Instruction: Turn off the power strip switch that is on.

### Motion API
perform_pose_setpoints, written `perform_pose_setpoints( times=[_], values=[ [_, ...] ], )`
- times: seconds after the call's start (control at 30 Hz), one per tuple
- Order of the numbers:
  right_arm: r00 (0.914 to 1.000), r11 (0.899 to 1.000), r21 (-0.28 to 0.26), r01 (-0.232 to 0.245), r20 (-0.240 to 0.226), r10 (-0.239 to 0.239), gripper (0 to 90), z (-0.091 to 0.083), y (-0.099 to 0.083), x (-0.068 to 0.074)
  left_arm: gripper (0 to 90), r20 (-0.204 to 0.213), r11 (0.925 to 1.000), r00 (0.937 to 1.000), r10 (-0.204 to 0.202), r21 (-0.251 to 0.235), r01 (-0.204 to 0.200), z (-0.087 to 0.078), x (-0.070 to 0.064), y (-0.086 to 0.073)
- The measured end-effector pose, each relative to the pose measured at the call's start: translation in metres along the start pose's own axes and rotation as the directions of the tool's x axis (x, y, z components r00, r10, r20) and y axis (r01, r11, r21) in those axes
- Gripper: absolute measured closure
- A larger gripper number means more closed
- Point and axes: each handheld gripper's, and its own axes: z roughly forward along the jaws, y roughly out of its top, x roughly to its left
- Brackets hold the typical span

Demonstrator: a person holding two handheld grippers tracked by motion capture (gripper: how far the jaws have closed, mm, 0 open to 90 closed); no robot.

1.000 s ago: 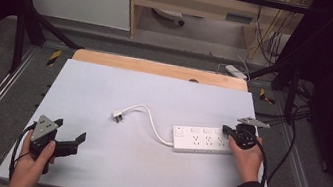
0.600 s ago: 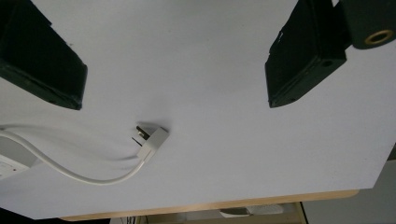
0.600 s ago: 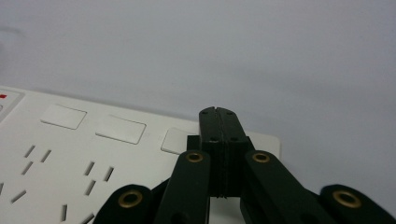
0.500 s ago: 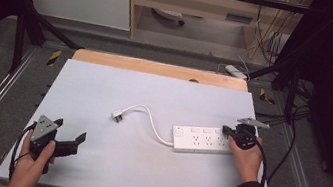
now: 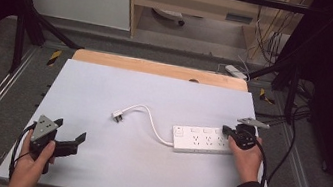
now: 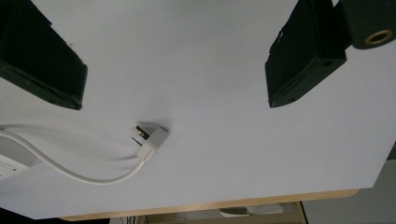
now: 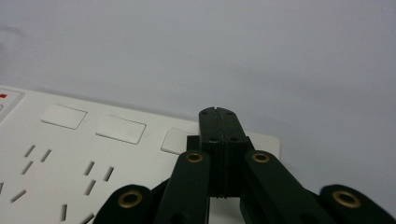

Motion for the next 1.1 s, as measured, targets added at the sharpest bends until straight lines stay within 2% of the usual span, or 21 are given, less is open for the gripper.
perform_pose_setpoints(
  times=[0.57,1.1],
  values=[
    [0.9999,1.000,-0.005,0.010,-0.003,-0.010,90.0,0.0007,0.0002,0.0017,5.6,0.000,1.0000,1.0000,0.001,-0.001,-0.001,-0.0003,0.0002,0.0001],
    [0.9997,0.999,-0.041,-0.012,-0.023,0.011,90.0,-0.0022,0.0019,0.0037,5.6,0.000,1.0000,1.0000,0.003,0.000,-0.003,-0.0005,0.0003,0.0001]
  ],
)
